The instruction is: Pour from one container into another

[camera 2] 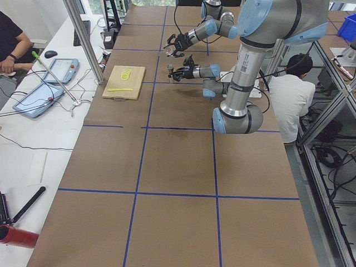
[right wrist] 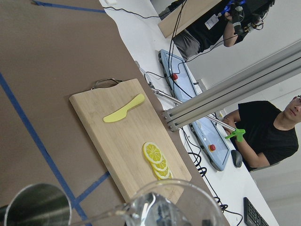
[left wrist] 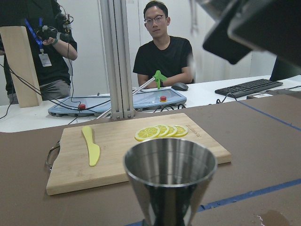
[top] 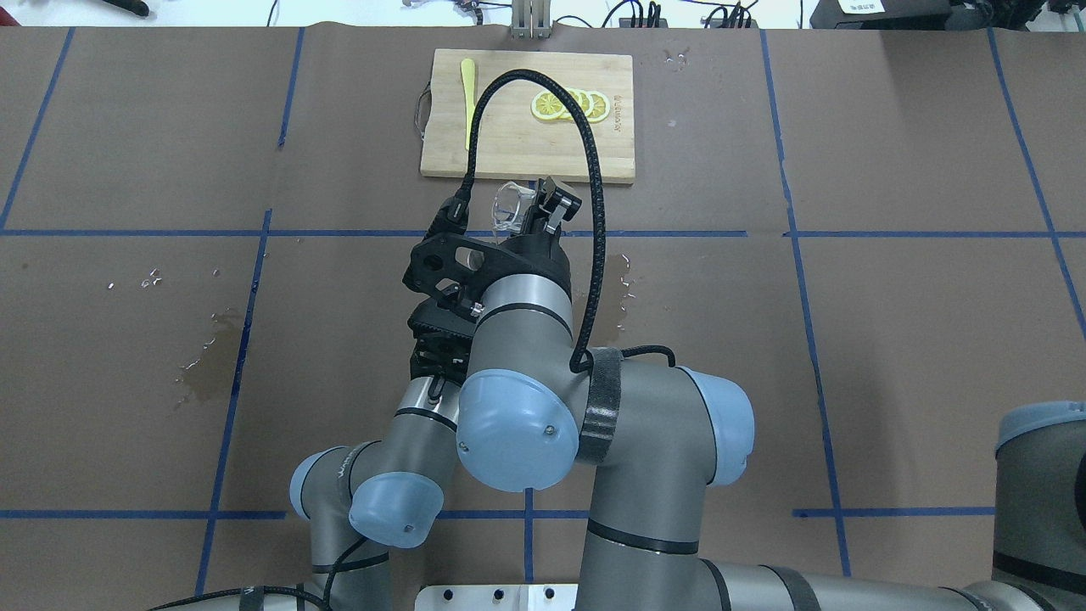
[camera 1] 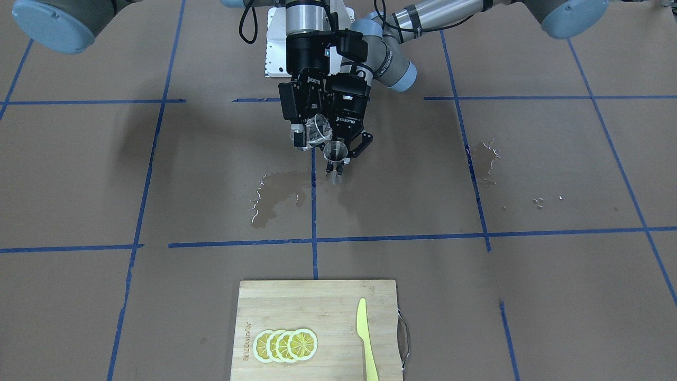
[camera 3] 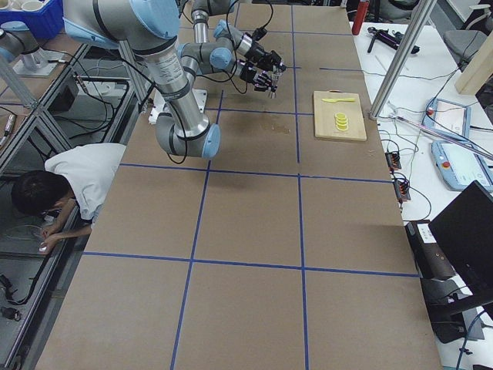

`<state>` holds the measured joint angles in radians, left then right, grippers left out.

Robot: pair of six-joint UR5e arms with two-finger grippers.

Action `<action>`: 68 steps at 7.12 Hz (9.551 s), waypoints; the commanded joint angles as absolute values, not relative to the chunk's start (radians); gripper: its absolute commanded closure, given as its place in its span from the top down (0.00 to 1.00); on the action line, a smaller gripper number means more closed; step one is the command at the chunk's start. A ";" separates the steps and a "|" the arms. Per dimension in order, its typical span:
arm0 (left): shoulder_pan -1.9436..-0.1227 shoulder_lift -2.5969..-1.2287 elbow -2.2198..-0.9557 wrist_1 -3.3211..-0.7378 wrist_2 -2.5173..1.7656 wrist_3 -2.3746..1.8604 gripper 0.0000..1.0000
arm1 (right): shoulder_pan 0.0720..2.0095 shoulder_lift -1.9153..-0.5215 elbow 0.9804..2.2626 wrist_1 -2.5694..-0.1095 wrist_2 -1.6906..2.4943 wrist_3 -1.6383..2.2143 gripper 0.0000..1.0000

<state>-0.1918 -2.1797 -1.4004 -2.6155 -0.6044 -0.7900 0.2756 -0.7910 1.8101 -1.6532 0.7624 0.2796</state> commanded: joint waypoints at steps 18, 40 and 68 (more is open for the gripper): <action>-0.190 -2.177 -1.413 -2.617 -0.604 -0.790 0.00 | 0.285 -0.739 1.779 -1.667 0.770 0.170 0.00; -0.167 -1.499 -1.494 -3.125 -0.563 -0.939 0.00 | 0.348 -1.575 1.908 -0.787 0.857 1.031 0.00; -0.132 -1.494 -1.485 -3.114 -0.537 -0.922 1.00 | 0.347 -1.516 1.913 -0.796 0.854 1.032 0.00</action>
